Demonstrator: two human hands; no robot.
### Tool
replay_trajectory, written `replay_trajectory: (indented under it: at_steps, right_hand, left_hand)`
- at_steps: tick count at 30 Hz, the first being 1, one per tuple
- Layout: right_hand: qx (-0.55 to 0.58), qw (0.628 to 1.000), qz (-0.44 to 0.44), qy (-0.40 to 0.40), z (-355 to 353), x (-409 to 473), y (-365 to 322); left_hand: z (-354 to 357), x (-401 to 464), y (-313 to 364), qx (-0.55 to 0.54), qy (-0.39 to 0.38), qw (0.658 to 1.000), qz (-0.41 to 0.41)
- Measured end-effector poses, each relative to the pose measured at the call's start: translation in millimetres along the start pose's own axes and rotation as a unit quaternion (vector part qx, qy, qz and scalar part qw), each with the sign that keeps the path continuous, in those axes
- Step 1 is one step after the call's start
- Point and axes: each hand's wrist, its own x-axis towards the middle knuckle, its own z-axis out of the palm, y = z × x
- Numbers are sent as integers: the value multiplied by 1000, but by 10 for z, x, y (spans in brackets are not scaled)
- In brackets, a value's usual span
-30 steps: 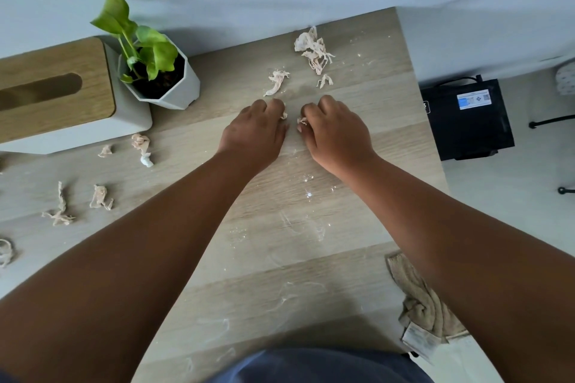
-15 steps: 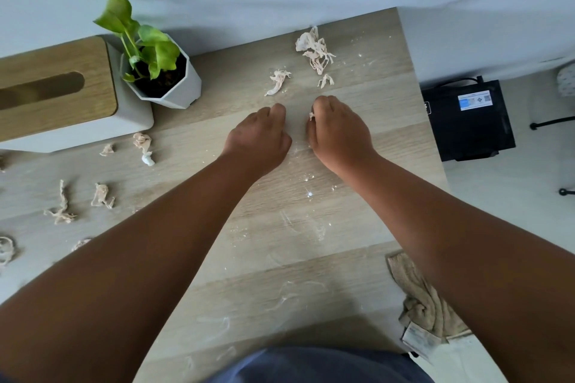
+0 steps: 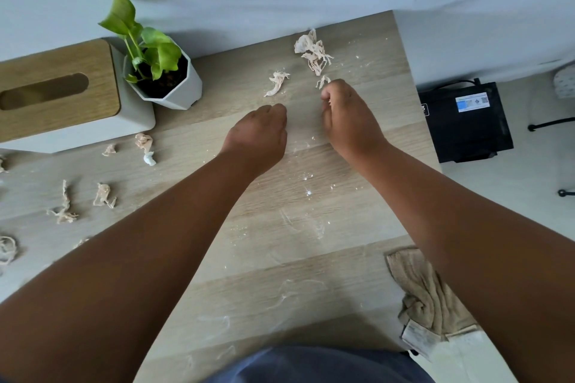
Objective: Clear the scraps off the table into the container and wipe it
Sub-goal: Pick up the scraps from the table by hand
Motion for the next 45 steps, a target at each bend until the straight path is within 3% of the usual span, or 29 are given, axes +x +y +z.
replay_trajectory:
  at_steps: [15, 27, 41, 45]
  right_hand:
    - [-71, 996, -45, -9, -198, 352, 287]
    - [-221, 966, -114, -70, -214, 708, 527]
    - [-277, 936, -214, -35, 5, 1215, 544]
    - [-316, 910, -268, -8, 80, 1232, 512]
  left_hand:
    - [-85, 169, -90, 2, 74, 997, -9]
    - [-152, 501, -223, 38, 79, 996, -18]
    - [-117, 701, -207, 113, 45, 993, 0]
    - [-90, 720, -234, 134, 58, 989, 24]
